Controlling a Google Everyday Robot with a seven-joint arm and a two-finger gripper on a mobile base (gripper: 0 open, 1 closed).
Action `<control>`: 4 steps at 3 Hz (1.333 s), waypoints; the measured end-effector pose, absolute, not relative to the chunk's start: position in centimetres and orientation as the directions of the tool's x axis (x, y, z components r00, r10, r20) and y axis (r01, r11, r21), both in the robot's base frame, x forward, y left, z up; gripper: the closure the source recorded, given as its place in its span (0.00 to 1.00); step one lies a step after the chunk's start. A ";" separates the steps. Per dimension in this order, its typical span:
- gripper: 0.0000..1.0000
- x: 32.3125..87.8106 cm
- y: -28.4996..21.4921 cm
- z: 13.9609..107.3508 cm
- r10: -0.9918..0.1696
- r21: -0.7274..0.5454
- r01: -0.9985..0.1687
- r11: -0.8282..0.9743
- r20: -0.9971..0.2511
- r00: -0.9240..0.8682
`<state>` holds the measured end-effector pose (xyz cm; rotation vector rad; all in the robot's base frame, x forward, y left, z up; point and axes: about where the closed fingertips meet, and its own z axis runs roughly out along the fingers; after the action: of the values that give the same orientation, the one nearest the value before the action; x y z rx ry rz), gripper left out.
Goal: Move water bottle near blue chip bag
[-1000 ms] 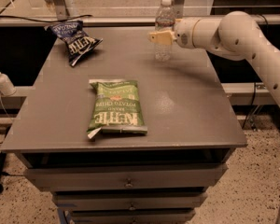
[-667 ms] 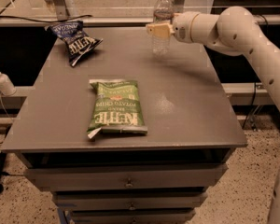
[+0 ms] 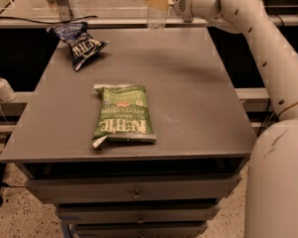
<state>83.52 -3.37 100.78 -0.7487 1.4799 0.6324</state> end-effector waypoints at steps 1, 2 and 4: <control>1.00 83.5 -3.4 100.8 -0.074 -0.056 -0.772 0.633 -0.997 0.011; 1.00 83.6 -1.6 100.1 -0.096 -0.064 -0.789 0.611 -0.995 0.006; 1.00 83.6 5.6 97.9 -0.112 -0.051 -0.847 0.530 -0.994 -0.010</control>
Offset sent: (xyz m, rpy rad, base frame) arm 0.0035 0.0471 -0.0182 -0.0727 0.0221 0.0738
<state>83.60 5.59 97.92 -0.8691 1.4869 0.7164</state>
